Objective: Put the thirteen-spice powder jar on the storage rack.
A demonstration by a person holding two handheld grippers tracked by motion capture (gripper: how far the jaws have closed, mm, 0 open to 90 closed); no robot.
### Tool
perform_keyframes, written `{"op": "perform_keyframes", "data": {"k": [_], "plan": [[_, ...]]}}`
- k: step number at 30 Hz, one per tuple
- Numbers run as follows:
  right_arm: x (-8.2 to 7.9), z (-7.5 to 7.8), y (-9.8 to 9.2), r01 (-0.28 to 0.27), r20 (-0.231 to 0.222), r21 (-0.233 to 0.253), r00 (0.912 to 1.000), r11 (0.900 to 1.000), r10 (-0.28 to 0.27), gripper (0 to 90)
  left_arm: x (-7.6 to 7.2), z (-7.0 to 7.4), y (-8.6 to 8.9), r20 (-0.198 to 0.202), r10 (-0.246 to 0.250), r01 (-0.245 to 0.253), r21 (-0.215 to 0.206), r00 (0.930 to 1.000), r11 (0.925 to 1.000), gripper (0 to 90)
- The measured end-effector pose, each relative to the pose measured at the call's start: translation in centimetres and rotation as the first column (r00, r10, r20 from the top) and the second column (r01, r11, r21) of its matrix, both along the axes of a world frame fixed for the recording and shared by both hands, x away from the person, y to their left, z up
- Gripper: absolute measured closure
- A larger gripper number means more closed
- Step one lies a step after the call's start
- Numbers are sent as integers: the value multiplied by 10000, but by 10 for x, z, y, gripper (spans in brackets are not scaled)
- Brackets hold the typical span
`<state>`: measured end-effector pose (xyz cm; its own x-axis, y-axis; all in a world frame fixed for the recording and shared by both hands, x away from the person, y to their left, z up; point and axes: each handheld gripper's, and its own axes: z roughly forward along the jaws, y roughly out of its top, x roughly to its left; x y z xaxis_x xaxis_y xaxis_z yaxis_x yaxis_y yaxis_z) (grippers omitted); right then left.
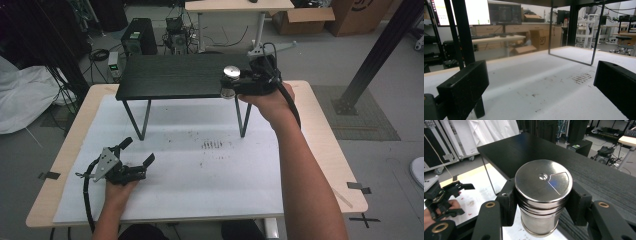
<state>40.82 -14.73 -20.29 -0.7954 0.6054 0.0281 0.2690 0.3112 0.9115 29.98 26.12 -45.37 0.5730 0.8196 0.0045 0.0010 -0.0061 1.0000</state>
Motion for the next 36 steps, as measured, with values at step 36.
{"op": "perform_keyframes", "data": {"k": [36], "plan": [[52,-9,37,1441,-425,-792,9881,9864,-1478,495,0,0,0,21,0,0,36,10000,10000,2]]}}
